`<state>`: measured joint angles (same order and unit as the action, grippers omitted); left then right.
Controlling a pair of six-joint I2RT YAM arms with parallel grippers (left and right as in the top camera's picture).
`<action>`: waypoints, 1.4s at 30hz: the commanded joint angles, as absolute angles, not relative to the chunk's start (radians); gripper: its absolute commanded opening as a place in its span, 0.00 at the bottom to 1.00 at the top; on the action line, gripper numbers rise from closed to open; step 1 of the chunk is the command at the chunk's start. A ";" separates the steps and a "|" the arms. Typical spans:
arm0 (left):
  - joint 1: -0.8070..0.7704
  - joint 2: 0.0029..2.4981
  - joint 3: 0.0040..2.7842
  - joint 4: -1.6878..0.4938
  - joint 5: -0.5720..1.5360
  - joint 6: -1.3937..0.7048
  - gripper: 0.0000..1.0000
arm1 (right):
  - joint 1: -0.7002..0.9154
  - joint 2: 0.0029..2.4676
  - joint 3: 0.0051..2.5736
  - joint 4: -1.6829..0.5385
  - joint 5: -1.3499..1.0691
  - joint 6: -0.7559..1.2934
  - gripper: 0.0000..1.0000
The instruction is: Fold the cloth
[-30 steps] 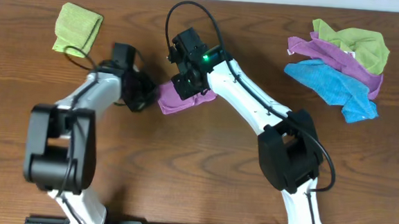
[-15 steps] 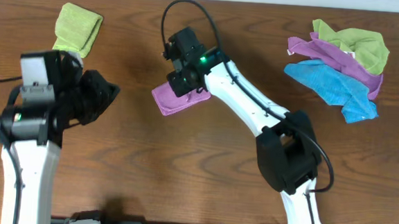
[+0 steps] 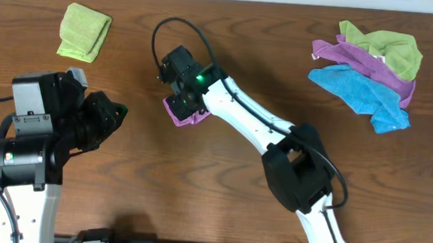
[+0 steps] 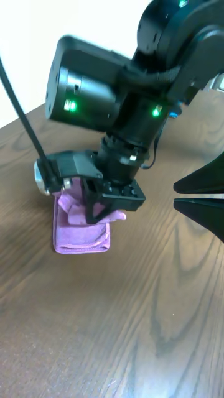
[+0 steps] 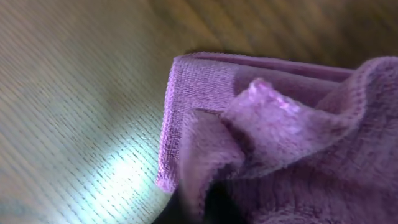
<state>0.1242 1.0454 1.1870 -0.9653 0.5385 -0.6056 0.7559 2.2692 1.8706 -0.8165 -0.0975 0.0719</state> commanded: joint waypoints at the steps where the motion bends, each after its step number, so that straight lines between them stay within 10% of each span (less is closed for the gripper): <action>1: 0.124 1.046 1.186 -0.968 0.520 -0.590 0.06 | 0.768 2.297 1.877 -0.799 -0.121 0.055 0.59; 3: 0.124 1.047 1.186 -0.967 0.509 -0.590 0.06 | 0.769 2.296 1.877 -0.743 -0.212 0.055 0.75; 6: 0.124 1.057 1.185 -0.968 0.451 -0.590 0.06 | 0.748 2.268 1.918 -0.703 -0.224 0.056 0.68; 9: 0.124 1.090 1.166 -0.962 0.416 -0.590 0.07 | 0.679 2.209 2.043 -0.785 -0.181 0.055 0.08; 10: 0.124 1.101 1.156 -0.959 0.411 -0.590 0.08 | 0.662 2.191 2.070 -0.812 -0.180 0.055 0.01; 14: 0.119 1.172 1.063 -0.900 0.427 -0.612 0.17 | 0.583 2.123 2.113 -0.894 -0.101 0.055 0.01; 17: 0.086 1.236 0.953 -0.770 0.488 -0.633 0.48 | 0.524 2.135 2.094 -0.954 -0.086 0.055 0.01; 27: -0.068 1.515 0.825 -0.355 0.511 -0.803 0.97 | 0.491 2.226 1.892 -0.855 -0.117 0.074 0.01; 42: -0.092 1.708 0.826 -0.068 0.541 -0.909 0.95 | 0.492 2.304 1.884 -0.819 -0.162 0.073 0.01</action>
<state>-0.0902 1.6882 0.8249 -0.0769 0.5289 -0.8803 0.4854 2.2829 1.8786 -0.8223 -0.1272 0.0608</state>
